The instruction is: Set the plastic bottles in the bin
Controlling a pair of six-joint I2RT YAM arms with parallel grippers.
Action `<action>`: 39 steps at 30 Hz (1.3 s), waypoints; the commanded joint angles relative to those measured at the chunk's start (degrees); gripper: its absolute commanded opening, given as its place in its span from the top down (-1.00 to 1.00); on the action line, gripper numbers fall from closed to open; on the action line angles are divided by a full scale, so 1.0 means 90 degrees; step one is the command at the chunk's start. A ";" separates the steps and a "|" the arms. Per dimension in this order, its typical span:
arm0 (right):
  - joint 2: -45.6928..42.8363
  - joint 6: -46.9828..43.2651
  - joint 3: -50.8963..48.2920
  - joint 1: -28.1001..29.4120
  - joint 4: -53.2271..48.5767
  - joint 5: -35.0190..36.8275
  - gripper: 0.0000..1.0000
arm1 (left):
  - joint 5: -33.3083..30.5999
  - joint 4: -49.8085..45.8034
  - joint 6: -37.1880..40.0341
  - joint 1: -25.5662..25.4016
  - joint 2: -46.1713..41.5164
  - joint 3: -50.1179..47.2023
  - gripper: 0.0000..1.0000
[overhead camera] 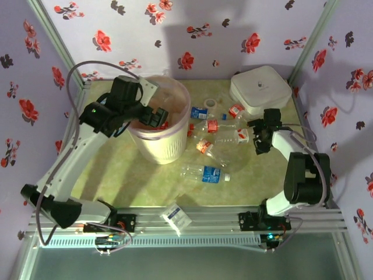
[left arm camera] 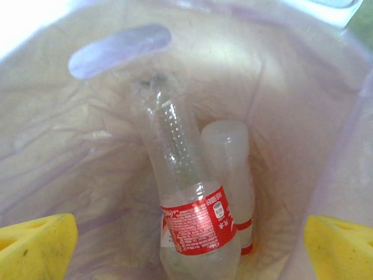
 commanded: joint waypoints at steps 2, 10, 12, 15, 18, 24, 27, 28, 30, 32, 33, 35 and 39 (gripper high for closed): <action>0.0443 0.0237 0.0419 0.0248 0.0212 0.0111 -0.98 | 0.0031 -0.0001 -0.0107 -0.0099 -0.0215 0.0084 -1.00; 0.0887 0.0415 0.0342 0.0269 0.0539 0.0072 -0.92 | -0.0014 0.0159 -0.0118 -0.0110 -0.0218 -0.0139 -1.00; 0.0927 0.0414 0.0308 0.0257 0.0601 0.0035 -0.88 | -0.0019 0.0258 -0.0103 -0.0112 -0.0227 -0.0242 -1.00; 0.0964 0.0425 0.0263 0.0218 0.0661 -0.0012 -0.83 | -0.0019 0.0285 -0.0117 -0.0115 -0.0217 -0.0284 -1.00; 0.0911 0.0454 0.0196 0.0158 0.0689 -0.0089 -0.73 | -0.0029 0.0275 -0.0126 -0.0112 -0.0207 -0.0277 -1.00; 0.0481 0.0521 -0.0073 0.0097 0.0755 -0.0054 -0.50 | -0.0048 0.0256 -0.0192 -0.0129 -0.0227 -0.0273 -1.00; 0.0289 0.0526 -0.0160 0.0016 0.0704 -0.0129 -0.43 | -0.0068 0.0284 -0.0186 -0.0128 -0.0254 -0.0330 -1.00; 0.0235 0.0520 -0.0180 -0.0006 0.0694 -0.0142 -0.40 | -0.0075 0.0294 -0.0190 -0.0128 -0.0257 -0.0352 -1.00; 0.0050 0.0505 -0.0244 -0.0056 0.0637 -0.0142 -0.33 | -0.0092 0.0290 -0.0169 -0.0129 -0.0266 -0.0362 -1.00; -0.0125 0.0478 -0.0320 -0.0100 0.0605 -0.0127 -0.26 | -0.0100 0.0253 -0.0168 -0.0134 -0.0265 -0.0338 -1.00; -0.0212 0.0475 -0.0368 -0.0129 0.0587 -0.0140 -0.24 | -0.0106 0.0232 -0.0167 -0.0138 -0.0276 -0.0324 -0.99; -0.0369 0.0454 -0.0454 -0.0205 0.0562 -0.0206 -0.22 | -0.0107 0.0217 -0.0185 -0.0138 -0.0305 -0.0307 -0.99; -0.0849 0.0331 -0.0608 -0.0391 0.0360 -0.0355 -0.21 | -0.0107 0.0226 -0.0225 -0.0181 -0.0353 -0.0257 -1.00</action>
